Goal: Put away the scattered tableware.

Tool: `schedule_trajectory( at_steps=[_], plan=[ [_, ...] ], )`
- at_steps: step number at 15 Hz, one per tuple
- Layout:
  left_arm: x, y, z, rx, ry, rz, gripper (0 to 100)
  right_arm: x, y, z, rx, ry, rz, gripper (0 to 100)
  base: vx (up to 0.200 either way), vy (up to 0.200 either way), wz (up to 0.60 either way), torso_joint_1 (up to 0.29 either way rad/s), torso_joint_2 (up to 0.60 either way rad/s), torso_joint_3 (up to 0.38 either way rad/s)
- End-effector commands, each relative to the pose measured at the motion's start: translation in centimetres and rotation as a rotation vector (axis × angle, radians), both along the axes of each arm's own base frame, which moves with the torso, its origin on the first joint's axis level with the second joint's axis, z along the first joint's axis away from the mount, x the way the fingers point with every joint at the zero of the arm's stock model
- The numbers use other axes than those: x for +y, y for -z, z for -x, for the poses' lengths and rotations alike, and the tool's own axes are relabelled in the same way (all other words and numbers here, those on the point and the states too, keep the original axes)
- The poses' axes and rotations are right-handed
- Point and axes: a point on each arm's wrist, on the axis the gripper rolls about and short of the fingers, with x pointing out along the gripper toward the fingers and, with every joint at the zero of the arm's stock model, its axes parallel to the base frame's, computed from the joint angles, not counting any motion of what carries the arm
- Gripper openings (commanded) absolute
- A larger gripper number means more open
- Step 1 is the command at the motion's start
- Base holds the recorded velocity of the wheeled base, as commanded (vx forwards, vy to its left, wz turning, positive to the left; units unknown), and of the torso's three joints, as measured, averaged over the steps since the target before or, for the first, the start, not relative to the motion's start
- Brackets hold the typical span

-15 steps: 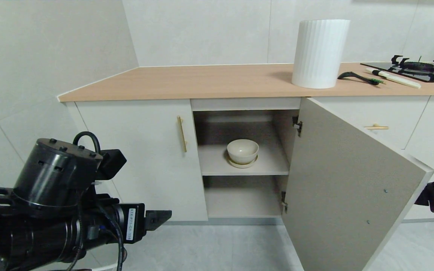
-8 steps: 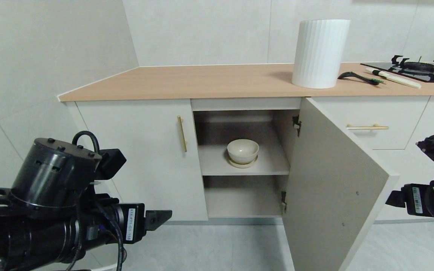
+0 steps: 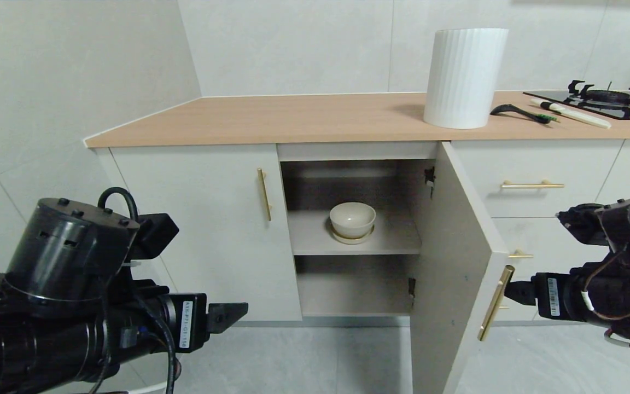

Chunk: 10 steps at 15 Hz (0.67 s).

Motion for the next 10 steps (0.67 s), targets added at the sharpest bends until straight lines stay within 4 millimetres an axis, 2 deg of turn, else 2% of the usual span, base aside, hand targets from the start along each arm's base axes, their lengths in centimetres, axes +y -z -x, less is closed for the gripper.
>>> schedule_trajectory(
  at_steps=[1,4,5,6,7,10],
  plan=[
    [0.0,-0.2,0.0,-0.006,-0.001,0.004,100,1.0,0.7,-0.3,0.026,-0.048,0.002,100,0.0,0.0,0.0,0.0,0.0,0.0],
    [0.0,-0.2,-0.1,-0.019,-0.001,0.013,100,2.6,1.1,-2.0,0.031,-0.168,-0.022,100,0.0,0.0,0.0,0.0,0.0,0.0],
    [-0.1,0.0,-0.2,-0.01,-0.001,0.007,100,3.4,1.3,-3.3,0.032,-0.208,-0.011,100,0.0,0.0,0.0,0.0,0.0,0.0],
    [-0.1,0.1,-0.2,-0.008,-0.001,0.005,100,3.7,1.5,-3.8,0.032,-0.216,-0.008,100,0.0,0.0,0.0,0.0,0.0,0.0],
    [-0.2,0.2,-0.3,-0.004,-0.001,0.003,100,4.6,1.8,-5.4,0.03,-0.235,-0.021,100,0.0,0.0,0.0,0.0,0.0,0.0],
    [-0.2,0.2,-0.3,-0.001,0.001,0.001,100,5.8,3.0,-7.4,0.044,-0.269,-0.048,100,0.0,0.0,0.0,0.0,0.0,0.0]
  ],
)
